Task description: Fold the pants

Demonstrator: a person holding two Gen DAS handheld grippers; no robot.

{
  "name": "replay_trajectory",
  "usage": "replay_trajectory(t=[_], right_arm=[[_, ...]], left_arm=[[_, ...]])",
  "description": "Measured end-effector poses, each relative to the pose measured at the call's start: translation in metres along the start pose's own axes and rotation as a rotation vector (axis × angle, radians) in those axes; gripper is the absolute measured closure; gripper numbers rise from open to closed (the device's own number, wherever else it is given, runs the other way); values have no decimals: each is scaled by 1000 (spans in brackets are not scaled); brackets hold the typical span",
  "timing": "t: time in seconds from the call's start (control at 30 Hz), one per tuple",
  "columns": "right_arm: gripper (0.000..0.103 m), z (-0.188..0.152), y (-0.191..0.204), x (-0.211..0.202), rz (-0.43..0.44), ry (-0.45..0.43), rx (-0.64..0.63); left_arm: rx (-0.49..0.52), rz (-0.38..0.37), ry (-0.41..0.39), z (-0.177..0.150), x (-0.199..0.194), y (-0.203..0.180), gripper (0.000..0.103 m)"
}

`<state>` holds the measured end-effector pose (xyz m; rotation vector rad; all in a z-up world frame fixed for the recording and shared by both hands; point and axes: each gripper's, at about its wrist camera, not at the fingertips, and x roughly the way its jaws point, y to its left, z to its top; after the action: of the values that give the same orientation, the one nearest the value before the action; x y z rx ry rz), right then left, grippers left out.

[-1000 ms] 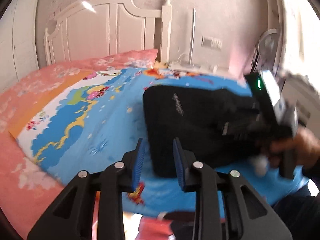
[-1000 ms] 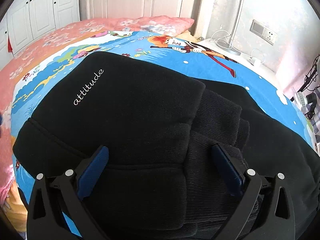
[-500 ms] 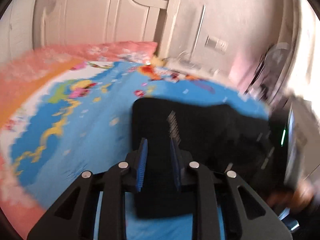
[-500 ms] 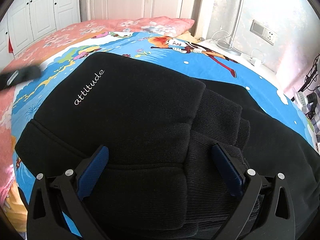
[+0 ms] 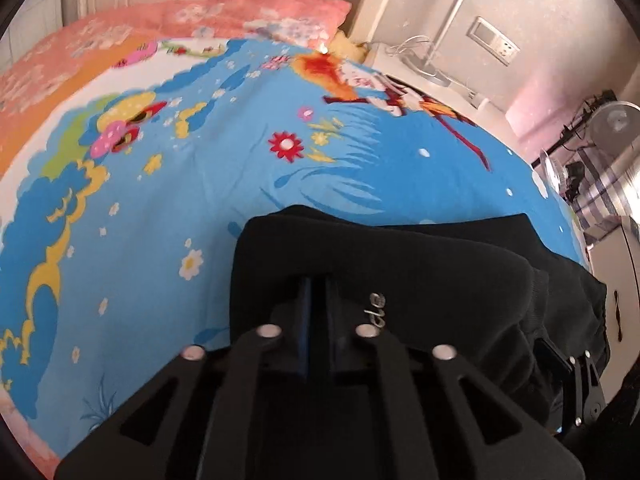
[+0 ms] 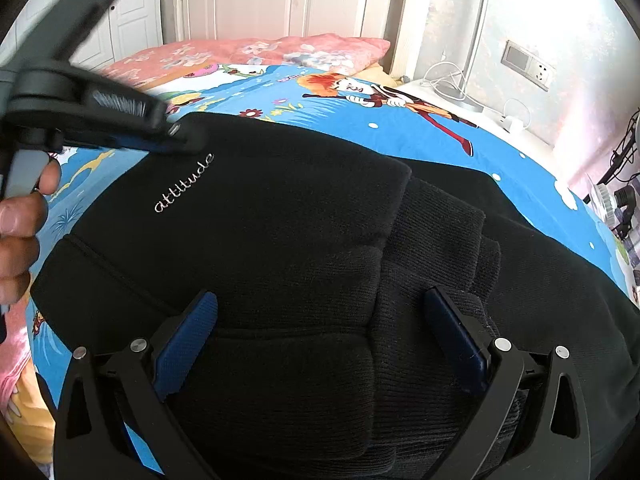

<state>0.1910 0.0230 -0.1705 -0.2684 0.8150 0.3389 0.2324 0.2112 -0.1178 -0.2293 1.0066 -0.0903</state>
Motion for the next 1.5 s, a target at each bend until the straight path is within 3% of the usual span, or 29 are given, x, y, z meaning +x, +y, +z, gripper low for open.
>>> replay_trajectory(t=[0.03, 0.07, 0.13, 0.2, 0.27, 0.33, 0.4, 0.43, 0.47, 0.5, 0.53, 0.6, 0.7, 0.77, 0.9, 0.97, 1.07, 1.1, 1.17, 1.23, 1.4, 1.5], right_arm=[[4, 0, 0, 0, 0, 0, 1], [4, 0, 0, 0, 0, 0, 0], [4, 0, 0, 0, 1, -1, -1], [4, 0, -1, 0, 0, 0, 0], [4, 0, 0, 0, 0, -1, 0], [4, 1, 0, 0, -2, -1, 1], [4, 1, 0, 0, -3, -2, 1], [4, 1, 0, 1, -3, -1, 1], [4, 1, 0, 1, -3, -1, 1], [4, 1, 0, 1, -3, -1, 1], [4, 1, 0, 1, -3, -1, 1], [4, 0, 1, 1, -3, -1, 0], [5, 3, 1, -1, -4, 8, 1], [8, 10, -2, -11, 13, -3, 21], [9, 42, -23, -42, 2, -128, 83], [9, 56, -37, -27, 15, -75, 119], [25, 60, -45, 19, -62, 61, 112], [24, 56, -46, 31, -77, 106, 108], [19, 46, -49, 40, -81, 93, 121], [19, 44, -52, 39, -70, 93, 138], [18, 42, -52, 40, -73, 87, 126], [17, 41, -53, 37, -68, 84, 132]], left_arm=[[15, -3, -24, -2, -6, -6, 51], [25, 37, -64, -7, -13, -13, 26], [25, 80, -107, -15, -21, -22, 21], [-4, 11, -125, -22, -23, -21, 7], [-2, -24, -194, -29, -30, -18, 7], [10, 69, -260, -31, -40, -18, 7], [-10, 44, -256, -27, -44, -14, 10], [-38, 11, -235, -22, -44, -11, 16], [-47, 8, -233, -18, -44, -12, 37], [-45, 20, -230, -14, -43, -14, 47], [-34, 32, -226, -9, -40, -17, 48], [5, 22, -171, 4, -20, -24, 62], [3, 58, -76, 9, 13, -22, 63], [18, 69, -77, 8, 15, -25, 63], [29, 71, -94, 2, 15, -24, 63], [35, 80, -108, -1, 14, -25, 63], [36, 82, -123, -1, 14, -25, 62], [24, 65, -127, -1, 10, -22, 62], [-12, 26, -142, -8, -11, -16, 64], [0, -38, -216, -29, -47, -12, 64], [-34, -2, -268, -98, -86, 5, 64], [9, 28, -218, -135, -74, 8, 61]])
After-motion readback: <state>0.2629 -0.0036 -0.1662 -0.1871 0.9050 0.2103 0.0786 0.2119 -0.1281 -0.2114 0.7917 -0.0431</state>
